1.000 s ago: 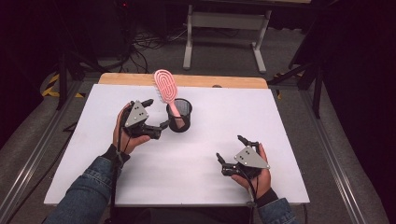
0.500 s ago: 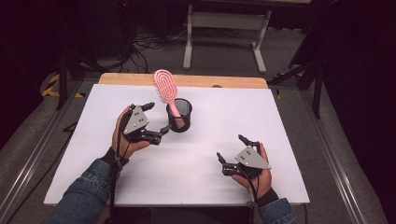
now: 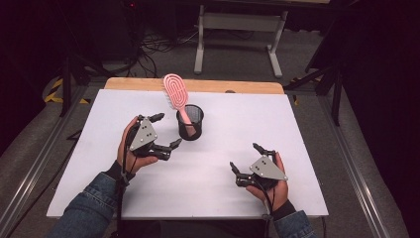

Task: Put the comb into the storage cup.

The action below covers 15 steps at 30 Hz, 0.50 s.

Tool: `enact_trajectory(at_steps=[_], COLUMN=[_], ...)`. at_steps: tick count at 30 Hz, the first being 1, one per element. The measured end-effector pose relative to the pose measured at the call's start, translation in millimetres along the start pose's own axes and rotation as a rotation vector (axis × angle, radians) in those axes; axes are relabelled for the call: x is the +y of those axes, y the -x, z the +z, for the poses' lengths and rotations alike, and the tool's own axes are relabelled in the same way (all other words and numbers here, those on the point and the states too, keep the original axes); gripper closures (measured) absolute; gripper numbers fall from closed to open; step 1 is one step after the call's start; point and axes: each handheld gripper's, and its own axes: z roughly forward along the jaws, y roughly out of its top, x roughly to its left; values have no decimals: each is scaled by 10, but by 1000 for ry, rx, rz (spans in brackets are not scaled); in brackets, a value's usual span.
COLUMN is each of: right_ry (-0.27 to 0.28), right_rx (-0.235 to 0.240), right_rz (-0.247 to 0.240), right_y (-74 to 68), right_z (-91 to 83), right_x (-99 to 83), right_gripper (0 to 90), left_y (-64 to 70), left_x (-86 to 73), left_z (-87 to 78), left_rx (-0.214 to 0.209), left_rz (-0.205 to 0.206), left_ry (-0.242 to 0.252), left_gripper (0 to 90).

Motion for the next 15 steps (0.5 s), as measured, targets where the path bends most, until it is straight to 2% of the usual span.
enact_trajectory(at_steps=[15], right_ry=[5], right_rx=[2], right_rz=[0], right_y=[4], right_z=[-7], right_x=[5], right_gripper=[80], left_y=[67], left_x=[13], left_z=[-129], left_rx=[-21], left_rz=[15], left_ry=[11], left_gripper=[60])
